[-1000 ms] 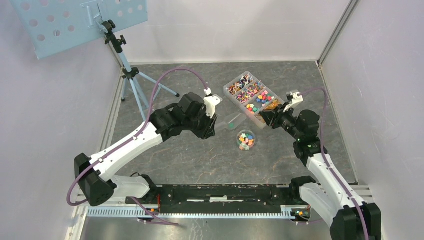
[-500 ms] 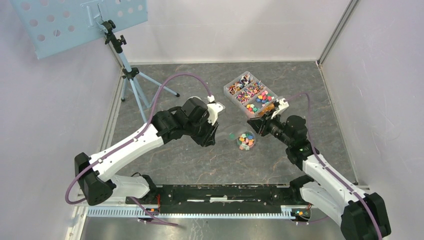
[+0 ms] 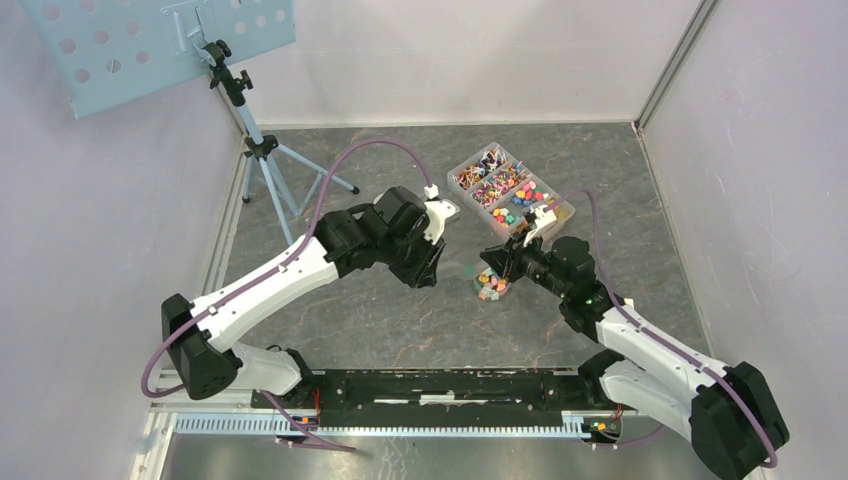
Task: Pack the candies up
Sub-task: Adjust the spatula.
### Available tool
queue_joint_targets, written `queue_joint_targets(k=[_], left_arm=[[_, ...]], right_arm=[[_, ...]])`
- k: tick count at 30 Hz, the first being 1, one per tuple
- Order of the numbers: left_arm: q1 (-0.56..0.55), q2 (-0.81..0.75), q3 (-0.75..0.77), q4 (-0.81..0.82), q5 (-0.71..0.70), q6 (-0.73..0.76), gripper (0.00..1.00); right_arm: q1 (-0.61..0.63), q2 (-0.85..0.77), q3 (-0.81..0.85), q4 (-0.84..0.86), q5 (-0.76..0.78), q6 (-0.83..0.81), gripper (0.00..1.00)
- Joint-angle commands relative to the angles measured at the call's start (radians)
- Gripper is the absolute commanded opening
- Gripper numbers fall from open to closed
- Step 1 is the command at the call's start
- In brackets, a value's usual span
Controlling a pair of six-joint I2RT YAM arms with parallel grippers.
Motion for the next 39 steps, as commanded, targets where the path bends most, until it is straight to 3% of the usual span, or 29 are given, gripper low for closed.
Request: queue_joint_targets(k=[1, 39], left_arm=[[-0.006, 0.022, 0.073, -0.014, 0.039, -0.029, 0.02], [-0.011, 0.086, 0.158, -0.045, 0.079, -0.026, 0.02]], right_arm=[[0.016, 0.004, -0.026, 0.046, 0.041, -0.018, 0.23], [0.104, -0.017, -0.089, 0.039, 0.100, -0.034, 0.23]])
